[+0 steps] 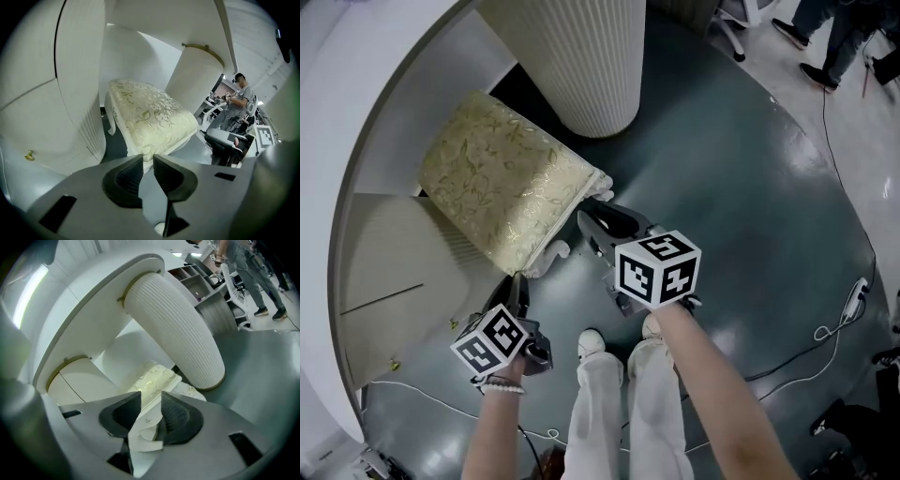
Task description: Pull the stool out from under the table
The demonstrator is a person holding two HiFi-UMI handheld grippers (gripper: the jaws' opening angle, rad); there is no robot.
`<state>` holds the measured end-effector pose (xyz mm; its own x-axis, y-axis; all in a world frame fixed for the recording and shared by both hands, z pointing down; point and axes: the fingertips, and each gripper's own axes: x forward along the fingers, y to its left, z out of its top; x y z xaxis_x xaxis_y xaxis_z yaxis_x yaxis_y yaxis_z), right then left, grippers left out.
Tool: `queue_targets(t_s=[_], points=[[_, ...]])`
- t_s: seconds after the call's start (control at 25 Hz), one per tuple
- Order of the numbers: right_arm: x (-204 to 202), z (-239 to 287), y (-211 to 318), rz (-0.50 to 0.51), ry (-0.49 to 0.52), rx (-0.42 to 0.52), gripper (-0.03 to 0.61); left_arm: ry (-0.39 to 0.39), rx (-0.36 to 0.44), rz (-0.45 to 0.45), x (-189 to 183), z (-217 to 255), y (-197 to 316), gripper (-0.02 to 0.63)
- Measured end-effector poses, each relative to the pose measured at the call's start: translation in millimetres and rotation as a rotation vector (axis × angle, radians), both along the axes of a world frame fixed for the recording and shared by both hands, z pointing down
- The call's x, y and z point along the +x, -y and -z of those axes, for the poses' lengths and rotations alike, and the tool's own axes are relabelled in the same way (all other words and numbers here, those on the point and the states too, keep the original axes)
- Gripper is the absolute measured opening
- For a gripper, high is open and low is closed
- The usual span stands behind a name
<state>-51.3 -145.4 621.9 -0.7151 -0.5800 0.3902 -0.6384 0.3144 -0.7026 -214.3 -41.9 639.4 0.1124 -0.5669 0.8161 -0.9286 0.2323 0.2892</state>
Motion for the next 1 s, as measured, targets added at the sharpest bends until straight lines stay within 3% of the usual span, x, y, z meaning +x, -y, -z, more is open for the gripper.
queue_targets(t_s=[0.04, 0.24, 0.28, 0.4, 0.6, 1.0], points=[[4.2, -0.6, 8.5, 0.003, -0.018, 0.011, 0.139, -0.011, 0.001, 0.003, 0.7, -0.6, 0.2, 0.077], [6.6, -6.2, 41.8, 0.08, -0.073, 0.027, 0.259, -0.045, -0.007, -0.008, 3.0, -0.6, 1.0, 0.078], [5.2, -7.8, 45.9, 0.105, -0.083, 0.028, 0.269, -0.064, -0.002, -0.009, 5.4, 0.9, 1.6, 0.103], [-1.3, -9.4, 55.8, 0.189, -0.115, 0.056, 0.288, -0.118, 0.021, 0.001, 9.4, 6.0, 5.4, 0.191], [-13.2, -10.3, 72.6, 0.272, -0.142, 0.079, 0.308, -0.146, 0.047, 0.058, -1.0, 10.1, 20.5, 0.257], [-28.8, -17.8, 79.1, 0.36, -0.124, 0.068, 0.307, -0.181, 0.03, 0.082, -1.0, 1.9, 35.0, 0.291]])
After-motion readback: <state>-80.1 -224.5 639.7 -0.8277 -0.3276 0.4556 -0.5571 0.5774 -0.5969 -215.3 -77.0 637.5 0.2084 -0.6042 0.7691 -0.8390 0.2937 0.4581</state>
